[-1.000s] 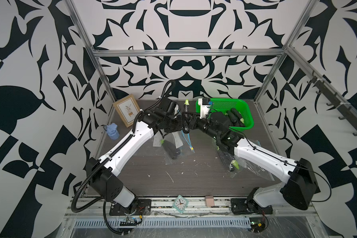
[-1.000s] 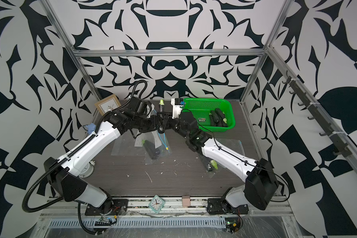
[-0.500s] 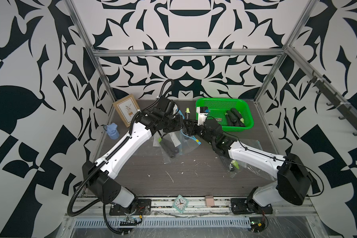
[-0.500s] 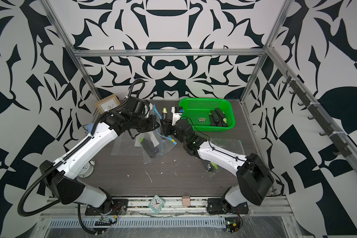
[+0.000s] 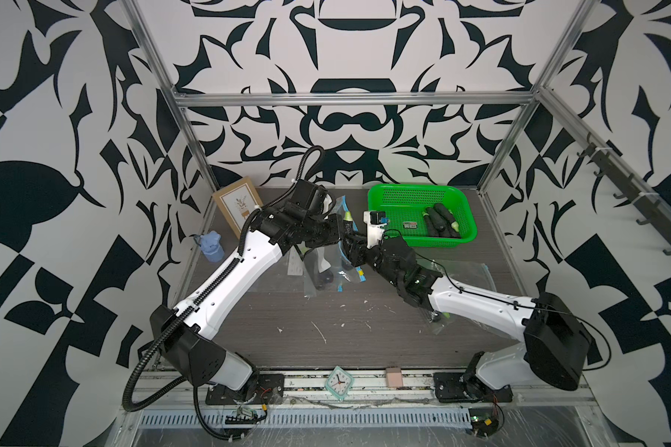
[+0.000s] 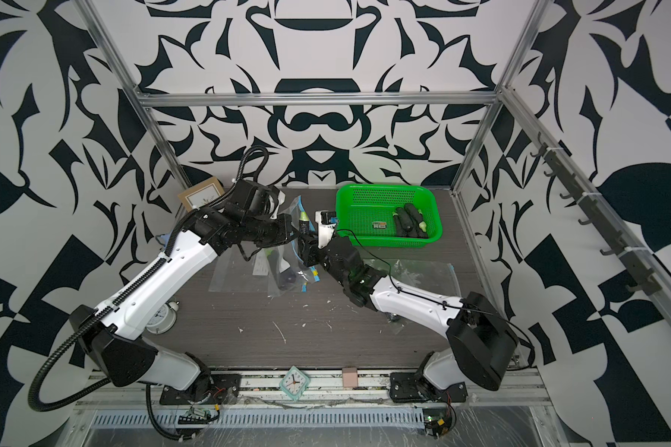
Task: Place the eggplant in a zip-top bag and seal the zipper
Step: Place the eggplant in the zipper food storage bag, then pick up the eggplant from the basket.
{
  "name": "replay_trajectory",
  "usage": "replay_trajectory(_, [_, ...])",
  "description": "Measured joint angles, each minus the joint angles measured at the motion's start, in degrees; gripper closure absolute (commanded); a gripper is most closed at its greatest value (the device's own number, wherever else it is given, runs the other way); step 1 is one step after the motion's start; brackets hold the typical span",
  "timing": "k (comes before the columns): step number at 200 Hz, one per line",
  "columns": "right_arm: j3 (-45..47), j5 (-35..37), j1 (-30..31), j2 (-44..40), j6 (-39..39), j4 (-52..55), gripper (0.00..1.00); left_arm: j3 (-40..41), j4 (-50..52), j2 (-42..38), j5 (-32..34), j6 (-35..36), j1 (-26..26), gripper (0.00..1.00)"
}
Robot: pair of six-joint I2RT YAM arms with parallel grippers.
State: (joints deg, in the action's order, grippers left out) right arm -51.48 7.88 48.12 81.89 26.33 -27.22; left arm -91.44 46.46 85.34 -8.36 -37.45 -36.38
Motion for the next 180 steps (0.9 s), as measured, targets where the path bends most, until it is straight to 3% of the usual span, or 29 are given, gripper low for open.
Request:
replay_trajectory(22, [-2.2,-0.4,-0.2,-1.4,-1.0,6.3,0.4,-0.9,0.9,0.0,0.0,0.3,0.0,1.0])
replay_trajectory(66, [-8.2,-4.3,-3.0,-4.4,-2.5,20.9,0.39,-1.2,1.4,0.0,0.3,0.9,0.0,1.0])
replay_trajectory(83, [-10.2,-8.9,-7.6,-6.8,-1.9,25.4,0.38,-1.2,1.7,0.0,0.6,1.2,0.0,1.0])
replay_trajectory(113, [-16.3,-17.0,-21.0,-7.8,-0.6,33.9,0.3,-1.2,2.0,0.0,0.7,1.4,0.0,1.0])
replay_trajectory(139, [-23.3,-18.8,-30.9,-2.1,-2.8,41.7,0.3,-1.1,2.0,0.0,0.6,1.5,0.0,1.0])
replay_trajectory(180, [-33.0,-14.2,-38.5,17.3,-8.9,49.1,0.47,-0.8,1.8,0.0,0.4,1.5,0.1,1.0])
